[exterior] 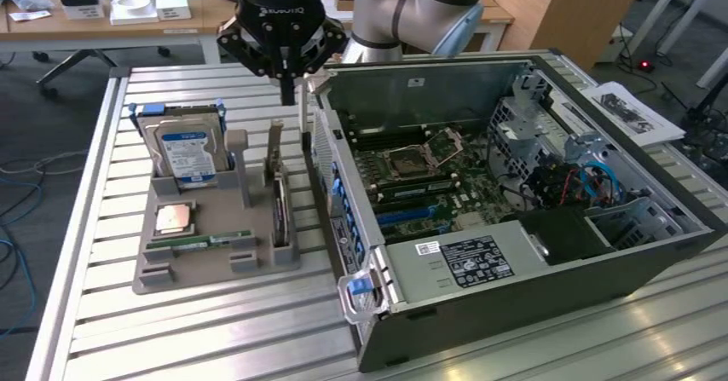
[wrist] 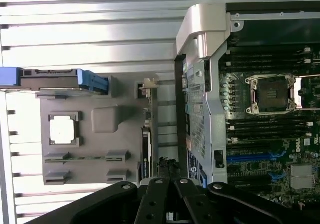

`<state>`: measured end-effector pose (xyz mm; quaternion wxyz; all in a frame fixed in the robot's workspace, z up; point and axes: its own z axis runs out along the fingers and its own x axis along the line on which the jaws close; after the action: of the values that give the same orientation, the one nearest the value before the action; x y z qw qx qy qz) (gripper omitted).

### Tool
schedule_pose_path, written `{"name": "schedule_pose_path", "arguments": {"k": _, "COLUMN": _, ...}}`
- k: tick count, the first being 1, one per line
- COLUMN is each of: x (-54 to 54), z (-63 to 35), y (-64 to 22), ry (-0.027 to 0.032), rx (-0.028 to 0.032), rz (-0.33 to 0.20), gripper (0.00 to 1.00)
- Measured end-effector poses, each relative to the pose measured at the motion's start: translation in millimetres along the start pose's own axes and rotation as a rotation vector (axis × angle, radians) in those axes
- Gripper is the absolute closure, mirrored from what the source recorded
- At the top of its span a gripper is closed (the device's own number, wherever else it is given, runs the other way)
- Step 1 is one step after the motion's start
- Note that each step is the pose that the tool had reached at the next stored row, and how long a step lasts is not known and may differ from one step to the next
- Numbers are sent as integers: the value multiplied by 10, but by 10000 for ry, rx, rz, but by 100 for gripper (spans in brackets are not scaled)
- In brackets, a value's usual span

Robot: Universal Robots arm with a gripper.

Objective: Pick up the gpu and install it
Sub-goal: 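Reach for the gpu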

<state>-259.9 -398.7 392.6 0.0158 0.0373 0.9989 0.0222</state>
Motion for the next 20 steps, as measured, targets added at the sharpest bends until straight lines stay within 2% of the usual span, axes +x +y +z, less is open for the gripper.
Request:
{"name": "schedule_pose_path", "arguments": {"k": 9, "x": 149, "z": -5, "y": -11, "ry": -2, "rx": -1, "rz": 1, "gripper": 89}}
{"name": "schedule_pose_path", "arguments": {"k": 20, "x": 178, "z": -5, "y": -13, "ry": -3, "rx": -1, "rz": 1, "gripper": 89}}
